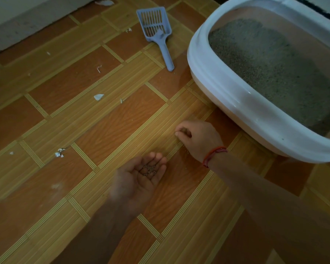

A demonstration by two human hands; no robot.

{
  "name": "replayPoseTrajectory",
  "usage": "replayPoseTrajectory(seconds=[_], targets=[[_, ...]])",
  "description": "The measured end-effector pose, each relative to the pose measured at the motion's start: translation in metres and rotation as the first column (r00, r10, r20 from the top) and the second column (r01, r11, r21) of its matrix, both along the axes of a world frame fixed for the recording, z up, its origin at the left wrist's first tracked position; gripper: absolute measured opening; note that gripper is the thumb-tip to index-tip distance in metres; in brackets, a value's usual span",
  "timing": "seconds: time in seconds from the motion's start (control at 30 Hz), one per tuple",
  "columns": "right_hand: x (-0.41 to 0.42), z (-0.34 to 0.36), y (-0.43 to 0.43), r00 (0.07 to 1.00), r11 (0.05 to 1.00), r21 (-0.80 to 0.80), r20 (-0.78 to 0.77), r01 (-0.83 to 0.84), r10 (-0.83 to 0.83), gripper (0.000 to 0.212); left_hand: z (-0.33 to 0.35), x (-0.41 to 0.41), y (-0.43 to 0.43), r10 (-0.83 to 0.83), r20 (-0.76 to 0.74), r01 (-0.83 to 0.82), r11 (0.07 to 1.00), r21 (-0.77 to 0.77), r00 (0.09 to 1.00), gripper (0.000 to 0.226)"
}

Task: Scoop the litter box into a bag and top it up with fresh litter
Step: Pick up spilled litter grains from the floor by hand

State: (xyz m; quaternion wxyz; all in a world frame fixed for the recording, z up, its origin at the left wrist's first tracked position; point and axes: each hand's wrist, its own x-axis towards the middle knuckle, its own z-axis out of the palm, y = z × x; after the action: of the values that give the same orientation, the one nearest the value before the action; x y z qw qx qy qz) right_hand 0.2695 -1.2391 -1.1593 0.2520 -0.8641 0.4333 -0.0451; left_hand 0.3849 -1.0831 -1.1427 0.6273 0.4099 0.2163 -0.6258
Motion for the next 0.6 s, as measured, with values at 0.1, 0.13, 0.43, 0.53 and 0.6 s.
replayPoseTrajectory(seconds=[0.1,0.13,0.43,0.53,0.6], targets=[[0.001,0.001,0.0,0.999,0.999,-0.024,-0.035,-0.023,0.022,0.015,0.0,0.0,0.0,0.002,-0.004,-0.002,1.0,-0.002,1.0,0.036],[0.002,0.001,0.001,0.998,0.999,-0.036,-0.061,-0.037,0.035,0.016,0.0,0.0,0.0,0.001,-0.004,-0.001,1.0,-0.001,1.0,0.035],[0.011,0.003,0.007,0.954,0.977,-0.145,-0.281,-0.154,0.109,0.025,-0.002,0.0,0.0,0.001,0.0,-0.001,1.0,0.008,1.0,0.032],[0.011,0.012,0.011,0.969,0.986,-0.094,-0.221,-0.137,0.113,0.024,-0.001,0.0,0.0,0.0,0.001,0.0,1.0,0.005,1.0,0.032],[0.011,0.022,0.024,0.989,0.992,-0.045,-0.096,-0.117,0.113,0.021,-0.002,0.0,0.0,0.006,-0.012,-0.006,1.0,0.002,1.0,0.033]])
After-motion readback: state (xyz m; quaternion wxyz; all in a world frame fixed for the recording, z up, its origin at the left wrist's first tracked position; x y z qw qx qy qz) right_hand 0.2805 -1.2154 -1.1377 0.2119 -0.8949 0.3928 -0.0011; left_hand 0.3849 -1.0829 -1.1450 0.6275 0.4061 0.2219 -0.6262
